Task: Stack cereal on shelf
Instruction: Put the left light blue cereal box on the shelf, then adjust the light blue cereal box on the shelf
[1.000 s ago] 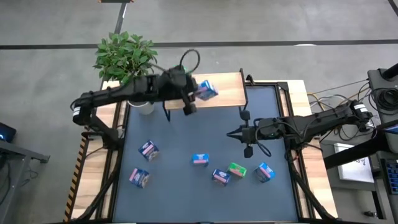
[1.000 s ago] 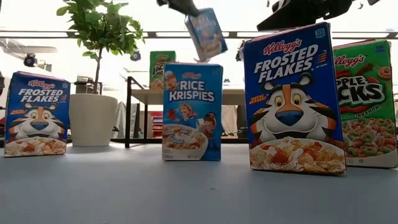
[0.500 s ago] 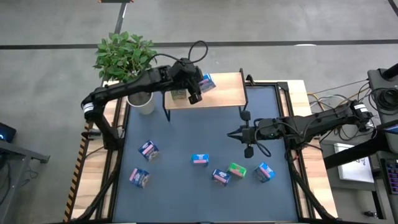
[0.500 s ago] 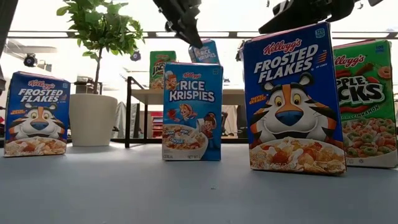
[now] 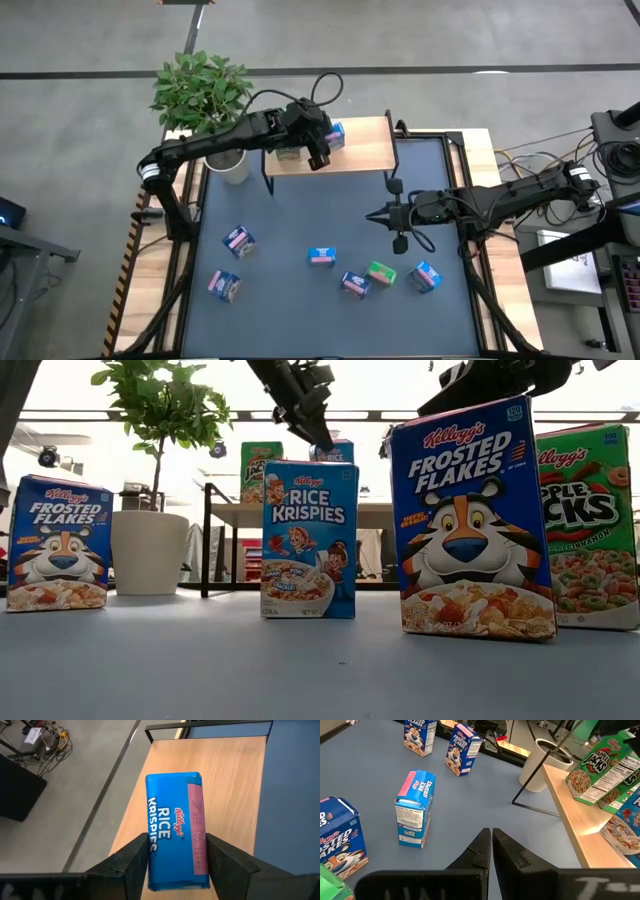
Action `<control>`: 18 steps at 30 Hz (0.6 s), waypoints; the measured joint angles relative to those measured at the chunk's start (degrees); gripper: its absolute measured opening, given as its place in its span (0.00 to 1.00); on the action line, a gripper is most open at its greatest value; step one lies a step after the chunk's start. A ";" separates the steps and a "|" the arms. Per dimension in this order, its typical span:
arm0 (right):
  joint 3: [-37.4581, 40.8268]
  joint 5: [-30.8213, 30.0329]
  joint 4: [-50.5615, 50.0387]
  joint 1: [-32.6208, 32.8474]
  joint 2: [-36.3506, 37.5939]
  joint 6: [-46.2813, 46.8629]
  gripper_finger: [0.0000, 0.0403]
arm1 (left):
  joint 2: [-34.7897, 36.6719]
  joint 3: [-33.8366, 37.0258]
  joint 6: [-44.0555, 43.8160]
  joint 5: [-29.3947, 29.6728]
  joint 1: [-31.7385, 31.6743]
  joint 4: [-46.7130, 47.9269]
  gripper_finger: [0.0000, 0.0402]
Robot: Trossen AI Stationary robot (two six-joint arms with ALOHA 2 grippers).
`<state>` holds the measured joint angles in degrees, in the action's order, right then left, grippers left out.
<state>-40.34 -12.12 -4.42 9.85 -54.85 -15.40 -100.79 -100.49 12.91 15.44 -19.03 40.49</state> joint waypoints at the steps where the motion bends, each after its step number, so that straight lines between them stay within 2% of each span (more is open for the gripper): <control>1: 0.00 0.00 0.00 0.00 0.00 0.00 0.02 | 0.00 0.00 0.05 0.00 0.00 0.00 0.44; 7: 0.00 0.00 -0.05 0.00 0.00 0.07 0.02 | 0.64 0.00 1.58 0.04 -0.07 -1.94 0.47; 18: 0.00 0.02 -0.14 0.00 0.00 0.44 0.02 | 2.38 0.00 6.04 0.28 0.54 -2.51 0.48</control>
<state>-40.34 -12.10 -4.56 9.85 -54.85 -14.96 -98.41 -100.49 18.96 15.73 -18.48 37.98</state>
